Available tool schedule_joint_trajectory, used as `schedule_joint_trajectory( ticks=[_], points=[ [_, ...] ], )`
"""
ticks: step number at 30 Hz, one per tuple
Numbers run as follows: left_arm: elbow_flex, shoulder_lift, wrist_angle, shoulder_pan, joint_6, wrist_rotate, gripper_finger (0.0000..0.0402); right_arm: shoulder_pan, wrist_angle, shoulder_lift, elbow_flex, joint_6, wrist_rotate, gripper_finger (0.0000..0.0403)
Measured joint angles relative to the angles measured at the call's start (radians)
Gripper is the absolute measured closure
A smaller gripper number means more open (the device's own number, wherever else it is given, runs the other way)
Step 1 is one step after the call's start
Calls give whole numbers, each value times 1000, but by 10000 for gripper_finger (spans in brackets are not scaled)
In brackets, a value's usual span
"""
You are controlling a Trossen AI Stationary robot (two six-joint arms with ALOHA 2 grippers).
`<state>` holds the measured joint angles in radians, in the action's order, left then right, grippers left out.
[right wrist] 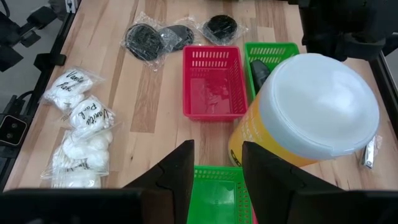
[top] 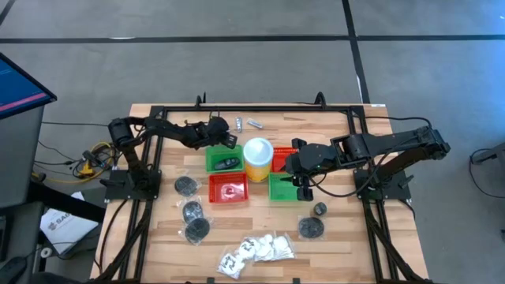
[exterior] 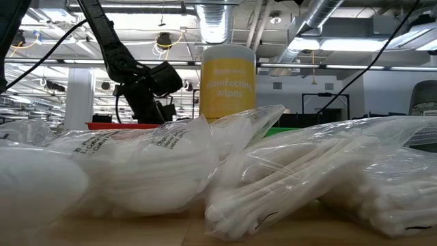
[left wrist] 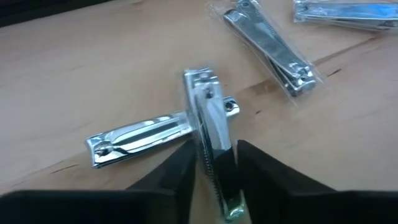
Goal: Pick & Place Travel size toiletries
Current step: Put the silver nail cutter into the right green bin
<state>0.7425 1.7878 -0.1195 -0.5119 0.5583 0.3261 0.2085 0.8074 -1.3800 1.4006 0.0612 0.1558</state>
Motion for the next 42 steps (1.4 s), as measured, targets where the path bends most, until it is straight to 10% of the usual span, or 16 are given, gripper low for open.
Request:
schedule_joint_trajectory(
  ticks=[5, 42],
  points=[
    [0, 1, -3, -1, 0, -4, 366, 0, 0, 0, 0, 0, 0, 278],
    [-3, -245, 55, 85, -54, 19, 367, 0, 1, 0, 0, 10, 0, 278]
  ],
)
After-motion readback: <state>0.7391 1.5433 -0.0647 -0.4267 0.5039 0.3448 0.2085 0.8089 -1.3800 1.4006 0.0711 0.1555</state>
